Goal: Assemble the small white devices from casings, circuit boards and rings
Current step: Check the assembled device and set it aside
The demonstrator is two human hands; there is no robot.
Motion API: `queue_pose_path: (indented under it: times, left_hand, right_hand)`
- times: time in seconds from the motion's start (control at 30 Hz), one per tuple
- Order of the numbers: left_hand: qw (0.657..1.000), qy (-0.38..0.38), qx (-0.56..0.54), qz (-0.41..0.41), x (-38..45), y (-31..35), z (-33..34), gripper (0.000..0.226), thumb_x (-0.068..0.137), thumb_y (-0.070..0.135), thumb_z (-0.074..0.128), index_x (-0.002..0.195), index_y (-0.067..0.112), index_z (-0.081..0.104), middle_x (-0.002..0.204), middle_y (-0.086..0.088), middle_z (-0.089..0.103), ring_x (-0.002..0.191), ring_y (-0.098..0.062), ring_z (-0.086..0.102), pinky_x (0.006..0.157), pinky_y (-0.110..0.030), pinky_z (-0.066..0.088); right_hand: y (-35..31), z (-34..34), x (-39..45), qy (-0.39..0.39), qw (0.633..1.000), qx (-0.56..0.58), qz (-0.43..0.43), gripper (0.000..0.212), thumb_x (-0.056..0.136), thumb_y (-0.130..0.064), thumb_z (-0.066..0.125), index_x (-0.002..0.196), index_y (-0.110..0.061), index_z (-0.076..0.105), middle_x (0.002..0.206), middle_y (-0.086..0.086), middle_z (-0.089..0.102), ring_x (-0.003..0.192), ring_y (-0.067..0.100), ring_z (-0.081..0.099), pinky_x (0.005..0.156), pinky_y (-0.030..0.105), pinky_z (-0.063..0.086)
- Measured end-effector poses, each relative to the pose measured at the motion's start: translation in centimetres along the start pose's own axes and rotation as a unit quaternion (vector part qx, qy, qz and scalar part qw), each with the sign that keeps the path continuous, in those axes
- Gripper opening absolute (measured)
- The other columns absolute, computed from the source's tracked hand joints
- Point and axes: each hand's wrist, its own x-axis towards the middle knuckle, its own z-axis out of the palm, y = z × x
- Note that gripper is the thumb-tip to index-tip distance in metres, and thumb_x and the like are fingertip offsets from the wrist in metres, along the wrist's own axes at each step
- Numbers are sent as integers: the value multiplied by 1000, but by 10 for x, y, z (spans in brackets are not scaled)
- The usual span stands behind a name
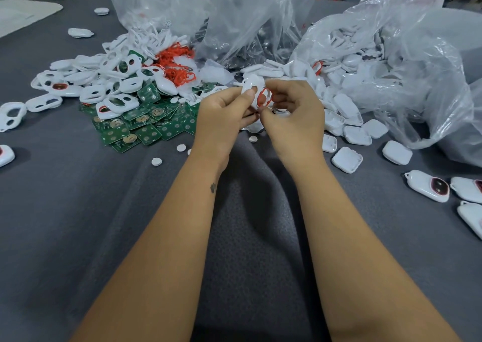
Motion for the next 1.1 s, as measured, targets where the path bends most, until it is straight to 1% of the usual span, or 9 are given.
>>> queue_pose_path:
  times: [0.1,0.17,0.3,0.4,0.6,0.77,0.87,0.97,1.1]
  left_hand:
    - [1000,-2,-7,7,0,-1,0,20,96,5,56,87,10,72,86,-7,74,85,-16,71,81,-26,58]
    - [1000,-2,-13,14,-1,-1,0,15,93,1,59,88,8,72,82,-4,74,83,-14,70,80,-25,57]
    - [999,-6,-8,35,-1,-4,-1,17,90,-3,63,104,2,70,89,-5,75,89,-15,70,82,-25,56]
    - [999,-3,-24,31,-1,-6,-1,21,90,-4,62,110,-3,68,96,-10,74,93,-18,70,86,-28,57]
    - [998,-3,-52,23,0,-6,-1,17,93,-4,57,102,5,68,86,1,76,87,-9,70,79,-21,55]
    - [997,-27,-68,12,-1,-5,-2,15,96,0,54,101,4,68,87,1,76,89,-9,71,79,-20,55]
    - [997,-37,-68,8,-1,-6,-2,15,97,2,54,99,7,68,88,0,76,91,-10,70,82,-21,55]
    - [997,-33,-66,-4,0,-7,-3,15,97,4,55,98,8,69,88,1,76,91,-10,70,82,-22,55]
    - [996,-50,-70,-9,0,-7,-6,15,94,2,57,98,11,69,87,3,76,87,-7,71,77,-18,54]
  right_hand:
    - [0,1,0,1,1000,-5,-2,34,76,3,67,106,-13,70,98,-6,60,87,6,62,85,19,51]
    - [0,1,-1,5,1000,-2,-7,36,77,0,68,110,-14,68,98,-6,61,87,6,61,85,20,51]
    - [-4,1,-5,17,999,34,-10,47,79,-2,69,122,-21,58,94,-6,66,85,8,63,86,28,53]
    - [-4,1,-6,29,998,55,-9,56,81,-5,70,129,-24,49,91,-7,67,84,8,65,85,25,54]
    - [-2,1,-5,11,997,69,-20,63,80,-5,72,134,-21,44,93,-7,67,88,8,65,90,30,53]
    - [2,-1,-5,16,997,37,-63,60,78,-5,69,130,-20,45,94,-7,66,87,6,63,84,19,51]
    - [3,-2,-6,12,997,21,-76,59,77,-2,67,128,-20,45,94,-7,66,88,7,63,84,21,50]
    - [4,-3,-6,4,997,23,-72,57,77,-3,67,126,-22,45,94,-9,68,90,4,64,85,17,49]
    - [4,-3,-5,-1,998,45,-40,56,77,-4,71,123,-26,46,89,-10,71,86,-1,65,82,10,46]
